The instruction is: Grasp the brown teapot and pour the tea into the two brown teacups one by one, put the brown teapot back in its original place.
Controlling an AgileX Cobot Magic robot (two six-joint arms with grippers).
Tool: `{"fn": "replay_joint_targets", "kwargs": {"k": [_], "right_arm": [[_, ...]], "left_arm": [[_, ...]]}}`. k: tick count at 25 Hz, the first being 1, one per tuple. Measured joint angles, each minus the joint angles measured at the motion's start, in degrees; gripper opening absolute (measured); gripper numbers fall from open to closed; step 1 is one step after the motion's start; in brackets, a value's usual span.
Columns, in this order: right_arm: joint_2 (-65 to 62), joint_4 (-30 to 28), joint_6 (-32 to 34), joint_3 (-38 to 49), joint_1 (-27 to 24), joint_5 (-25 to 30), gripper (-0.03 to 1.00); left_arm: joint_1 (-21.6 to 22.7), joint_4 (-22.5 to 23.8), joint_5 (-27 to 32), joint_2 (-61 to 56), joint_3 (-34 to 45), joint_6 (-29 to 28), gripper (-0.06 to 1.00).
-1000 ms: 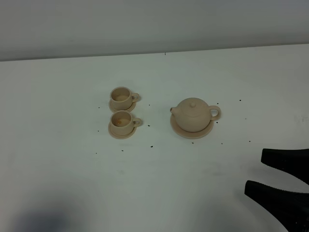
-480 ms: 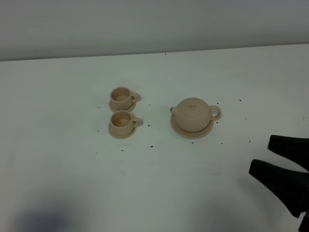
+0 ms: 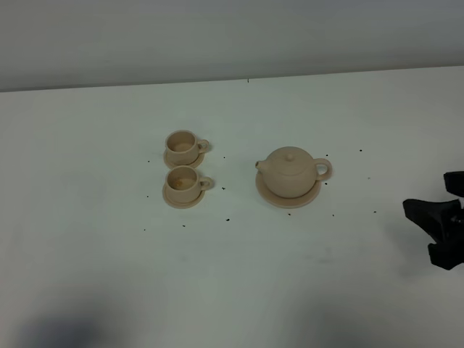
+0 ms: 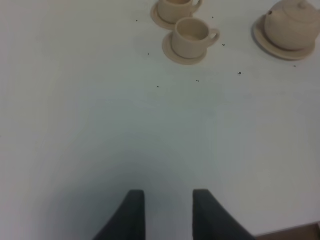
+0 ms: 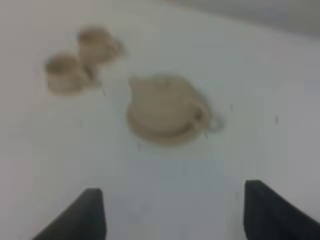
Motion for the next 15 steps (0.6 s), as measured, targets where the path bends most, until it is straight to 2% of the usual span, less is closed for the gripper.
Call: {"fn": "replay_joint_targets", "kwargs": {"k": [4, 11, 15], "right_arm": [[11.1, -10.6, 4.3, -5.4, 0.0, 3.8, 0.58], [24.2, -24.8, 2.9, -21.6, 0.0, 15.9, 0.58], [27.6, -30.4, -1.5, -28.8, 0.0, 15.2, 0.58]], "left_arm": [[0.0, 0.0, 0.0, 0.0, 0.0, 0.0, 0.25], [0.0, 0.0, 0.0, 0.0, 0.0, 0.1, 0.25], [0.0, 0.0, 0.0, 0.0, 0.0, 0.1, 0.25]]}}
